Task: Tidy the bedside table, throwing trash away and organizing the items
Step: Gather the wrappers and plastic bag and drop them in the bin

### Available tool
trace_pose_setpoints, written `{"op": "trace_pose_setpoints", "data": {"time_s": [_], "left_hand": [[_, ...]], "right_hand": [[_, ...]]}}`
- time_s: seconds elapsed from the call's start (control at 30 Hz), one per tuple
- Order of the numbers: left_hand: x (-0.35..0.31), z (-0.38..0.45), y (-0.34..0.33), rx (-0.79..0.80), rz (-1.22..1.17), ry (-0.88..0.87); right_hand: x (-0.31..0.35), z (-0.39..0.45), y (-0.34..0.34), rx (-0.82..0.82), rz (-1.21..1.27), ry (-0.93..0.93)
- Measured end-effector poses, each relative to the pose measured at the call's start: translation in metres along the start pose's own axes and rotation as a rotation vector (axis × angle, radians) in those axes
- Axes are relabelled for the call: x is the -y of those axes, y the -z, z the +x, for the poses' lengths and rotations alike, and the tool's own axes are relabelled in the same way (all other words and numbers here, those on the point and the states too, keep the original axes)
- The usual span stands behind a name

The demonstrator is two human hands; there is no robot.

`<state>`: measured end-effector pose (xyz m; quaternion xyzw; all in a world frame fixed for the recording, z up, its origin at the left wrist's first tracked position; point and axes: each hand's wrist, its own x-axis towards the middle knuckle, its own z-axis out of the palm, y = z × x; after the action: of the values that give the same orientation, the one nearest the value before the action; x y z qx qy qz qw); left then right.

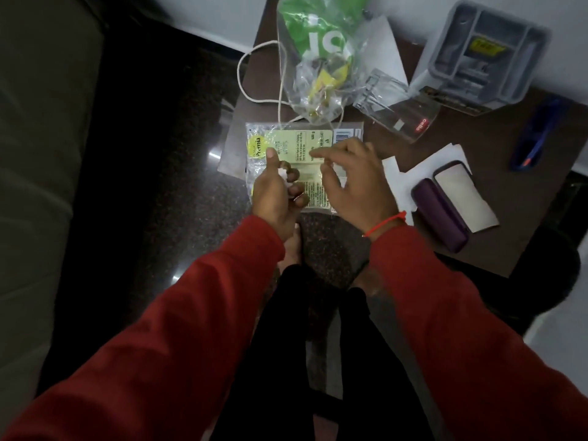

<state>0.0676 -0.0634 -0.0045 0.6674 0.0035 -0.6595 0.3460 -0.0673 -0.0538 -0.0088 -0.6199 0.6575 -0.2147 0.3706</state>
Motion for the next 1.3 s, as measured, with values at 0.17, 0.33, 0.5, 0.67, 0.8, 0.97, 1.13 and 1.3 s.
{"op": "trace_pose_setpoints", "data": {"time_s": [0.17, 0.33, 0.5, 0.67, 0.8, 0.97, 1.13, 1.3], "left_hand": [[-0.003, 0.001, 0.013, 0.011, 0.089, -0.054], [-0.005, 0.006, 0.025, 0.003, 0.177, -0.178], [-0.014, 0.008, 0.03, -0.181, 0.203, -0.268], [-0.022, -0.001, 0.027, -0.176, 0.268, -0.317], [-0.019, -0.009, 0.016, 0.113, 0.366, -0.324], [-0.033, -0.013, -0.002, 0.046, 0.055, -0.315], [-0.042, -0.006, 0.007, -0.103, 0.001, -0.266], [-0.044, 0.004, 0.025, -0.185, 0.253, -0.259]], "right_hand": [[-0.01, 0.014, -0.022, 0.194, -0.383, -0.034], [-0.019, 0.02, -0.043, 0.218, -0.552, -0.069], [-0.021, 0.015, -0.042, 0.047, -0.466, -0.046], [0.005, 0.011, -0.024, -0.231, -0.242, -0.063], [0.036, 0.012, -0.015, -0.205, 0.091, -0.063], [0.055, 0.028, 0.0, 0.178, 0.413, -0.021], [0.061, 0.078, 0.022, -0.371, -0.111, 0.001], [0.047, 0.142, 0.021, -0.126, -0.378, -0.187]]}}
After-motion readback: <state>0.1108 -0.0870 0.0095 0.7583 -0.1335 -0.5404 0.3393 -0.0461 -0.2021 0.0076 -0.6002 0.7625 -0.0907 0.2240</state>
